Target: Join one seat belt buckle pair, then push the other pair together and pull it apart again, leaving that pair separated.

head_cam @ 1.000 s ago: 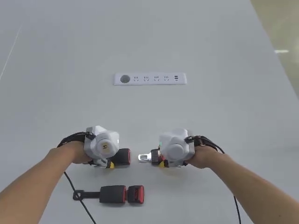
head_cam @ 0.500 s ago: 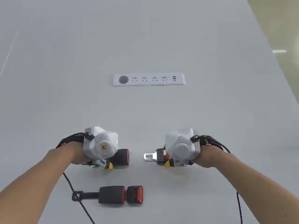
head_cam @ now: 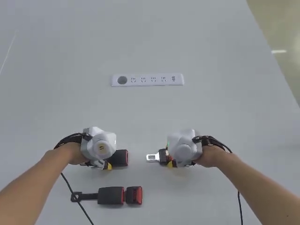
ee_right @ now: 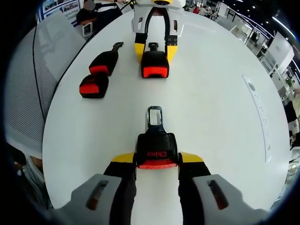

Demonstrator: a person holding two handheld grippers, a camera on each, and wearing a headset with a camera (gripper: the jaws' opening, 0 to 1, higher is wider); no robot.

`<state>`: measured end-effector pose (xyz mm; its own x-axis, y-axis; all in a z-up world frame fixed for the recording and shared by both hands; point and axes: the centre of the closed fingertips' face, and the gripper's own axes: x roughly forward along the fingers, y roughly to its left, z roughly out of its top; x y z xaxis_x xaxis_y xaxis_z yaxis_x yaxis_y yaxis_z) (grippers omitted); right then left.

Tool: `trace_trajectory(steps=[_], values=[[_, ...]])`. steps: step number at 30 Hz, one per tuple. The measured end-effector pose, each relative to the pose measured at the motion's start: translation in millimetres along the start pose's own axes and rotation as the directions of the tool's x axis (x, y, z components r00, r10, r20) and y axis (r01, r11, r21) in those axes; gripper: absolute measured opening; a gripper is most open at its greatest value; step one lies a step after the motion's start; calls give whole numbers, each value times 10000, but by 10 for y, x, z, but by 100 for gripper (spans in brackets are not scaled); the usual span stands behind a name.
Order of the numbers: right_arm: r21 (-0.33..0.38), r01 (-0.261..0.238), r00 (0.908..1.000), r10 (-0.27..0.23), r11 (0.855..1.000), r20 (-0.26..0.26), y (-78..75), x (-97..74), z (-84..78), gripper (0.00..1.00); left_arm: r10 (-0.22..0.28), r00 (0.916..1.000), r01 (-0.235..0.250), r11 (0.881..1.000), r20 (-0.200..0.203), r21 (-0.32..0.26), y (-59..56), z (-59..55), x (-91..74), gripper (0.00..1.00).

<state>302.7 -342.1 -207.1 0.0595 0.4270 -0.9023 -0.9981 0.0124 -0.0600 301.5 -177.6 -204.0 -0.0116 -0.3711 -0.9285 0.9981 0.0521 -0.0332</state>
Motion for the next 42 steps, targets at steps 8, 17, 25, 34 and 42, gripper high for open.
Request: trace_trajectory(steps=[8,17,25,34,42], values=[[14,38,9999,-39,10000,109,26,-10,20,41,74,9999,-74,10000,-108,-7,23,-16,15,34],[270,502,9982,-510,9984,301,-3,-111,-44,50,854,9963,-855,9953,-23,-445,65,9,-59,46],[747,759,9952,-801,9943,556,59,-223,-183,59,1251,9910,-1182,9846,469,-1292,-40,-197,-145,52],[1585,976,9863,-1169,9825,1168,283,-374,-247,68,2002,9726,-1565,9397,1180,-3042,-199,-572,-420,62],[2706,1131,9653,-1702,9560,1980,414,-437,-203,75,2612,9427,-1581,8974,2074,-4119,-391,-735,-598,71]])
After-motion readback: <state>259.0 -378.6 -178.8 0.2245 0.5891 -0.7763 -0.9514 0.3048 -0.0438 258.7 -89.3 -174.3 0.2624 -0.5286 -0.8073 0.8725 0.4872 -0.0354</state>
